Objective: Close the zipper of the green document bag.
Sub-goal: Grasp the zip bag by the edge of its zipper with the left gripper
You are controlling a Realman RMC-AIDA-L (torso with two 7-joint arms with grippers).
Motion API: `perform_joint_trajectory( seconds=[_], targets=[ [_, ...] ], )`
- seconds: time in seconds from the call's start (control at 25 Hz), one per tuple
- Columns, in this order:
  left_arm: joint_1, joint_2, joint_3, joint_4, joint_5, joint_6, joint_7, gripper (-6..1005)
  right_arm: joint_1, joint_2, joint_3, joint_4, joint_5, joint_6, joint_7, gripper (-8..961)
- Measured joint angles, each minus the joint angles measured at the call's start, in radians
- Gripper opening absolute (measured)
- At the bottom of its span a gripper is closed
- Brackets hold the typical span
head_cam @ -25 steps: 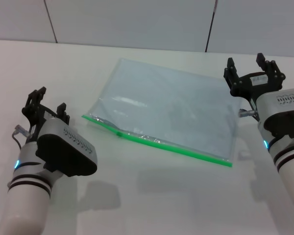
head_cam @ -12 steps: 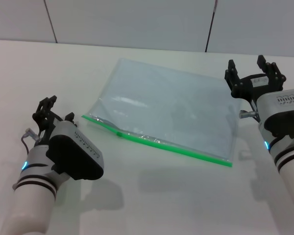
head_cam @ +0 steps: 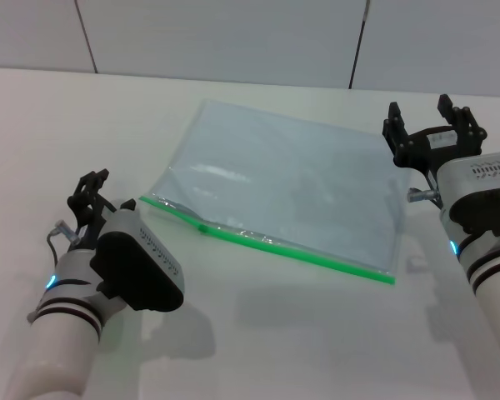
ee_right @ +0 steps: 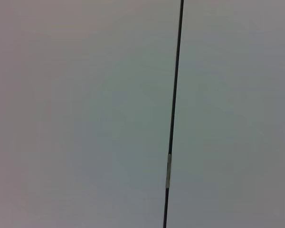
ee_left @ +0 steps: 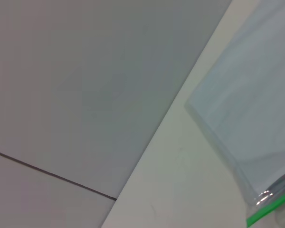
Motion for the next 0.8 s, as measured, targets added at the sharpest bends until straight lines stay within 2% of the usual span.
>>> perform_joint_trajectory(
  seconds=[0.16,0.8],
  targets=[
    [-0.002,0.0,0.0,0.001,-0.004,0.002,0.015,616,0.0,0.0,0.0,0.0,0.0,0.0,0.0,692],
    [0.003,0.001,0.0,0.04,-0.039,-0.075,0.3,612,-0.003,0.0,0.0,0.0,0.011,0.005,-0.002,693]
  ],
)
